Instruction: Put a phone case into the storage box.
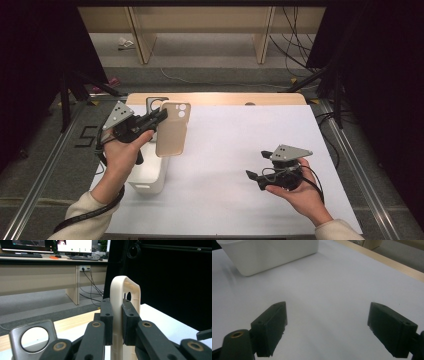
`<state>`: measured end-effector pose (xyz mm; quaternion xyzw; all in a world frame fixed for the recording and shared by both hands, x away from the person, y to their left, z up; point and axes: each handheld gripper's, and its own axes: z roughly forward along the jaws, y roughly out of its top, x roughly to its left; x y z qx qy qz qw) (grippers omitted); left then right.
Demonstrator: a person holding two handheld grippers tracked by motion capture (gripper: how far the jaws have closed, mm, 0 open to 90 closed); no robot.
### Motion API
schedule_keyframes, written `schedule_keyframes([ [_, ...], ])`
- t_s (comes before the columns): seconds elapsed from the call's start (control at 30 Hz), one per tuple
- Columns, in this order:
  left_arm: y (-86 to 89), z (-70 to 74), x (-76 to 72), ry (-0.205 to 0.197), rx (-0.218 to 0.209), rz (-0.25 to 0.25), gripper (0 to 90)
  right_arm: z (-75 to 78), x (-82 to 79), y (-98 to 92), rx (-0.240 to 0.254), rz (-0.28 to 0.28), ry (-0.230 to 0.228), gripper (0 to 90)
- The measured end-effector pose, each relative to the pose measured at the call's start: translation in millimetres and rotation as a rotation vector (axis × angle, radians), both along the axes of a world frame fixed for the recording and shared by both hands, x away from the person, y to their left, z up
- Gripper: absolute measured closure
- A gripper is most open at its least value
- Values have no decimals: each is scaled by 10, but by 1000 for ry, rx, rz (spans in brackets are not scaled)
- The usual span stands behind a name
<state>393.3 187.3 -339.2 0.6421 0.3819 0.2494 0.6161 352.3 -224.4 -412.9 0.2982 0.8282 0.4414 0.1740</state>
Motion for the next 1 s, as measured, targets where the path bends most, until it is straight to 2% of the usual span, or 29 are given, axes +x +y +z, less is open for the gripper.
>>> schedule_keyframes([
  [0.4, 83, 31, 20, -5, -2, 5, 812, -1, -8, -27, 1, -6, 1, 168],
  [1.0, 258, 70, 57, -5, -15, 40, 812, 9, -23, -78, 9, -21, -4, 167],
])
